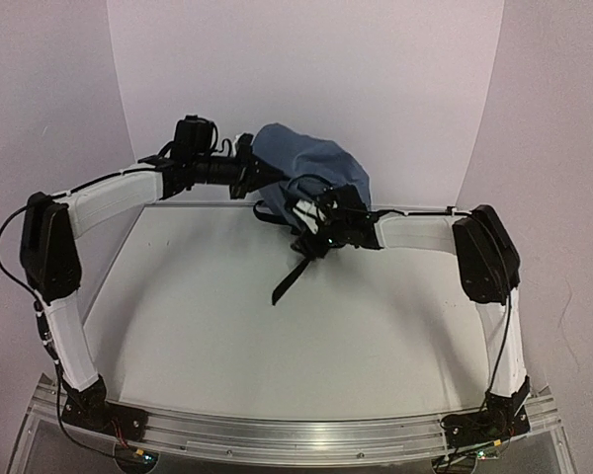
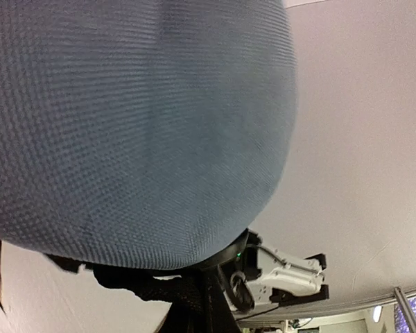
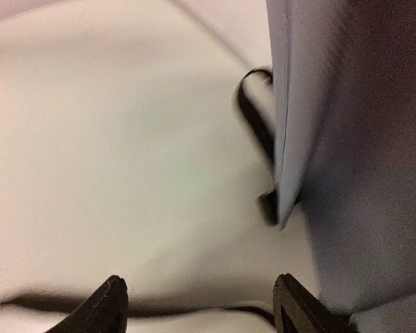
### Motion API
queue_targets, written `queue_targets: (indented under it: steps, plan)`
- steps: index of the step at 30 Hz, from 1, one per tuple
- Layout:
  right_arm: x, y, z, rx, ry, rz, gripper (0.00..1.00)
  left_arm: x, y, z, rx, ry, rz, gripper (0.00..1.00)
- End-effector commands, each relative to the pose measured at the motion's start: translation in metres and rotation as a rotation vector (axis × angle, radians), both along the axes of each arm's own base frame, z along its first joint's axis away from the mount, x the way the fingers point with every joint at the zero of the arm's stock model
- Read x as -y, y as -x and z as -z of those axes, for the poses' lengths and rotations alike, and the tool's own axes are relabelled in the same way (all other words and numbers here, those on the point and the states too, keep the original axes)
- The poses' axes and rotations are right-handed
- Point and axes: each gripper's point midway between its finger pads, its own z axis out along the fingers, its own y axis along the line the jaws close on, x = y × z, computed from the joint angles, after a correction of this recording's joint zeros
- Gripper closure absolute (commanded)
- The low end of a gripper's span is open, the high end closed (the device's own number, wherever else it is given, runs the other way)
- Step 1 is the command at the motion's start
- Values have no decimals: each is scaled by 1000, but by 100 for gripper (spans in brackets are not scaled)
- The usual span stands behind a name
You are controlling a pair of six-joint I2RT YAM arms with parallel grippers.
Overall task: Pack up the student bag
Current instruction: Adjust the student bag at the center of the board, then place the student bag at the center of the board.
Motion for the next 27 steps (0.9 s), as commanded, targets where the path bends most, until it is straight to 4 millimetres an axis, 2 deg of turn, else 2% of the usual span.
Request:
queue_targets:
  steps: [1,3,4,6,8,11,15,18,20,23,27]
  plan:
    - [29,106,5,-64,169,-373,24,-39,27,-58,92,141,-80,100]
    - [52,145,26,-145,248,-468,22,-43,23,-47,73,89,-95,100]
    - [62,162,30,-179,275,-508,20,-41,22,-41,60,59,-86,100]
    - [78,184,39,-243,316,-539,18,-31,24,-24,-4,25,-20,100]
    - [90,196,45,-295,345,-525,18,-21,29,-13,-52,12,38,100]
    - [103,204,42,-355,346,-465,18,-10,48,4,-80,-41,117,100]
    - [120,207,26,-427,272,-349,17,-2,85,12,-68,-128,204,100]
    - [140,197,8,-451,209,-238,17,-3,118,25,-68,-205,246,96]
    - [158,184,1,-479,172,-141,17,-2,148,34,-47,-261,290,85]
    - [188,163,-8,-562,96,2,17,-1,195,54,-49,-365,398,63]
    - [222,147,-12,-639,36,156,18,-26,219,44,-32,-392,375,36]
